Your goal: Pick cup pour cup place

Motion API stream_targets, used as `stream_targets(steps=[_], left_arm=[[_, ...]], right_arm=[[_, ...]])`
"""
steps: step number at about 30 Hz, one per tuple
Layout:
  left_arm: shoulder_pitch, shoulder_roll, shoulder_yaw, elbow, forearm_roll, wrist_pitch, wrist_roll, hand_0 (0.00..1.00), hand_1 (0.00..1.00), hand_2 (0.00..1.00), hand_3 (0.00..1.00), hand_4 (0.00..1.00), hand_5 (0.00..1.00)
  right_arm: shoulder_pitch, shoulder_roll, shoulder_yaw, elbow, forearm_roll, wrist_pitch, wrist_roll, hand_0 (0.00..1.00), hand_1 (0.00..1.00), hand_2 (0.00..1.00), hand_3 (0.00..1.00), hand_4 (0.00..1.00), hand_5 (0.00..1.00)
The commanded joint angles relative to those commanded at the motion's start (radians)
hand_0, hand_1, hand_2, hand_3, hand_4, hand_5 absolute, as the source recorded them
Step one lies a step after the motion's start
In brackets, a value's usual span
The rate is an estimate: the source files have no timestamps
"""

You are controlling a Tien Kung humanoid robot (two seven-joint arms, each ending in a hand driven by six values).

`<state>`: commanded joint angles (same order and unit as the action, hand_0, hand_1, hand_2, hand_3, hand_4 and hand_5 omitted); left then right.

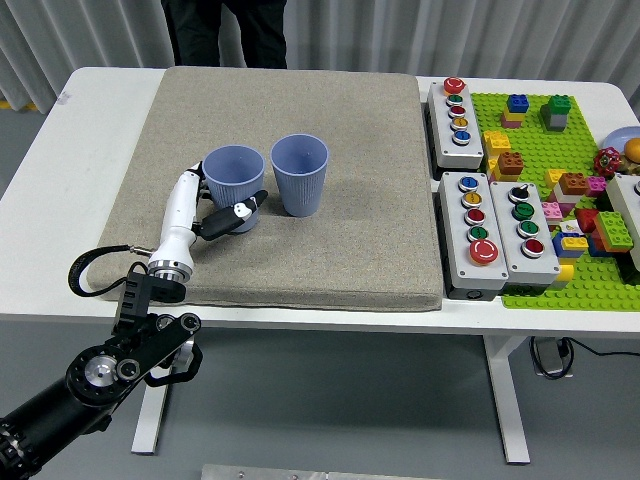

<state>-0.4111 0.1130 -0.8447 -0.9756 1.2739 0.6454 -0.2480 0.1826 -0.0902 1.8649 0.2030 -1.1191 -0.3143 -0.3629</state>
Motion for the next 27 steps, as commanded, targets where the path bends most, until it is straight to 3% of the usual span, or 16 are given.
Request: stream_targets(steps=[4, 20, 27], left_arm=[[0.001, -0.004, 0.004, 0.021, -0.062, 0.000, -0.072, 0.478, 0.485, 0.514, 0.508, 0.812, 0.308], [0.023, -0.006, -0.008, 0.030, -0.052, 0.000, -0.117, 0.518, 0.521, 0.551, 0.521, 0.816, 0.297], [0.030, -0.011, -0.008, 0.042, -0.077, 0.000, -0.164, 0.541, 0.532, 0.569, 0.534, 0.825, 0.325]], right_arm=[[0.001, 0.000, -0.001, 0.000, 0.003, 0.000, 0.000, 0.673, 0.614, 0.560, 0.558, 0.002, 0.208], [-0.001, 0.002, 0.004, 0.000, -0.006, 0.002, -0.004, 0.673, 0.613, 0.560, 0.558, 0.002, 0.212], [0.000, 0.002, 0.002, 0.000, -0.003, 0.001, -0.004, 0.673, 0.614, 0.560, 0.558, 0.002, 0.215]])
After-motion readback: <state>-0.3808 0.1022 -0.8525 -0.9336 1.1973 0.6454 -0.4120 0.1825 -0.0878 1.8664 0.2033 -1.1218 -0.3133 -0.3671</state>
